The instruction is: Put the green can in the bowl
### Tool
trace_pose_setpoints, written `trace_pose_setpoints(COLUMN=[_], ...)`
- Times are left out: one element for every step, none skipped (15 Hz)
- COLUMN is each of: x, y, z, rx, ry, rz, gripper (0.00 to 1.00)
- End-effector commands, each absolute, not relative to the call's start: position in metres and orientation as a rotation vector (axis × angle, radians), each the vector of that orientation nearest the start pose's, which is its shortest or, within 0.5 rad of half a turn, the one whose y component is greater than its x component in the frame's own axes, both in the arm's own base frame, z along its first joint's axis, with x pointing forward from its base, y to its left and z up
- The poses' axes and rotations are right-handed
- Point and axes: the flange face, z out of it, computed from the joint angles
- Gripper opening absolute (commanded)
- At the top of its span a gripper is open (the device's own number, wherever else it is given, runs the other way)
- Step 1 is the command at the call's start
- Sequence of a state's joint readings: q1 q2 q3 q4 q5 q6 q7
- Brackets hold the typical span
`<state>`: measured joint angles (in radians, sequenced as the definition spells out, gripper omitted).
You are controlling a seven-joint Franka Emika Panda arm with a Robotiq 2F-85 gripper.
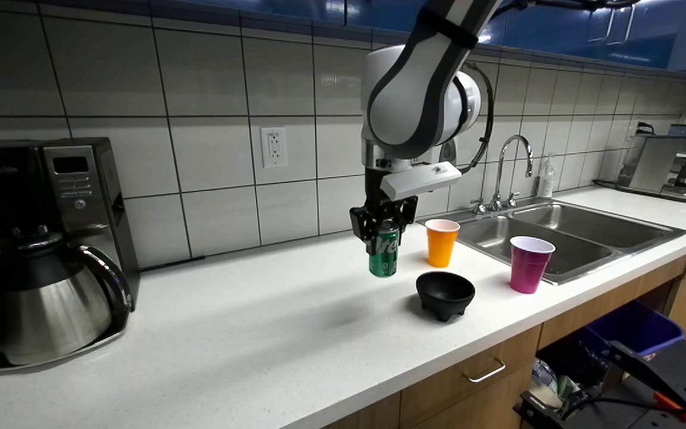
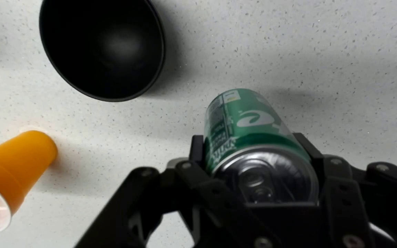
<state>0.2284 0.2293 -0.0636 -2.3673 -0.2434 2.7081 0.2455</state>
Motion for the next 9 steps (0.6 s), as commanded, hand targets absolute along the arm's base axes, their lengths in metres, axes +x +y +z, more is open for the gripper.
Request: trace_pose_setpoints(x=[0.490, 0.487, 0.483, 0.480, 0.477, 0.474, 0.471, 0.467, 0.464], y=[0.081, 0.078, 0.075, 0.072, 0.068, 0.063, 0.058, 0.051, 0.046], z=[0.259, 0.261, 0.262, 0.263, 0.264, 0.264, 0.265, 0.265, 0.265], rx=[-3.245, -3.249, -3.253, -3.254, -3.253, -3.254, -3.255, -3.255, -3.255], ry=[-0.196, -0.196, -0.196, -0.196, -0.194, -0.187, -0.180, -0.168, -0.156], rz=[-0.241, -0.241, -0.243, -0.243, -0.244, -0.243, -0.242, -0.239, -0.236], gripper=[0.38, 0.38, 0.38, 0.38, 0.38, 0.38, 0.38, 0.38, 0.38])
